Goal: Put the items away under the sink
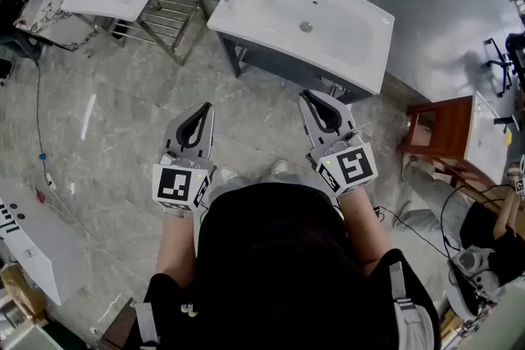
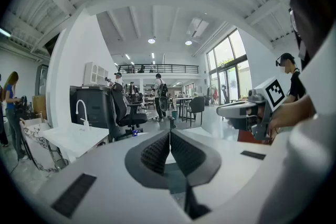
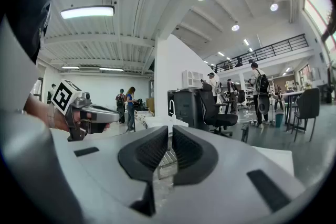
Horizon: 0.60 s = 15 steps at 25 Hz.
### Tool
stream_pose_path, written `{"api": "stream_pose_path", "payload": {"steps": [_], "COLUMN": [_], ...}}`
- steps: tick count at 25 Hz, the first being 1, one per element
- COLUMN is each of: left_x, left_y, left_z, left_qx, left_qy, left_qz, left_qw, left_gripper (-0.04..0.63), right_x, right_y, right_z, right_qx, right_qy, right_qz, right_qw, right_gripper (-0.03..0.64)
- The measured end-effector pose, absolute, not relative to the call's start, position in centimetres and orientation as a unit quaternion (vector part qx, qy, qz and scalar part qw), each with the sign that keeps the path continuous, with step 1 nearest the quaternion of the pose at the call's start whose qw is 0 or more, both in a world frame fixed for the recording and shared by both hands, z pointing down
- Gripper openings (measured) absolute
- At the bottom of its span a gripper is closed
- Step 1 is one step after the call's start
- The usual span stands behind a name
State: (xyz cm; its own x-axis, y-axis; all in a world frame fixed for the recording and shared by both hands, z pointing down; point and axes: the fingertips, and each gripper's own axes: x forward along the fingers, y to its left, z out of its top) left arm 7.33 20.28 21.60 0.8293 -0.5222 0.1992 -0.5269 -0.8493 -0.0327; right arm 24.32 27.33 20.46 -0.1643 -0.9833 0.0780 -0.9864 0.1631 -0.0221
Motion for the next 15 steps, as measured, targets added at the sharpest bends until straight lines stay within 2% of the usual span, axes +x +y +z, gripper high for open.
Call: {"api": "stream_pose_path", "payload": {"steps": [7,15], "left_x": [10.6,10.9], "left_y": [23.0,23.1], "left_z": [21.3,22.5], "left_qx": [0.954,0.946], "left_qy": [-0.281,-0.296], "left_qz": [0.102,0.128], "left_qw": [0.015,0.019], "left_gripper": [0.023,0.023], "right_x": [27.8,28.4], "right_y": [29.5,28.7], "right_z": [21.3,23.2], "right_qx": [0.640,0.630], "right_qy": [-0.767,-0.774], "right_qz": [0.046,0.060], "right_qw": [-0.001,-0.011], "right_gripper": [0.046,0.048]}}
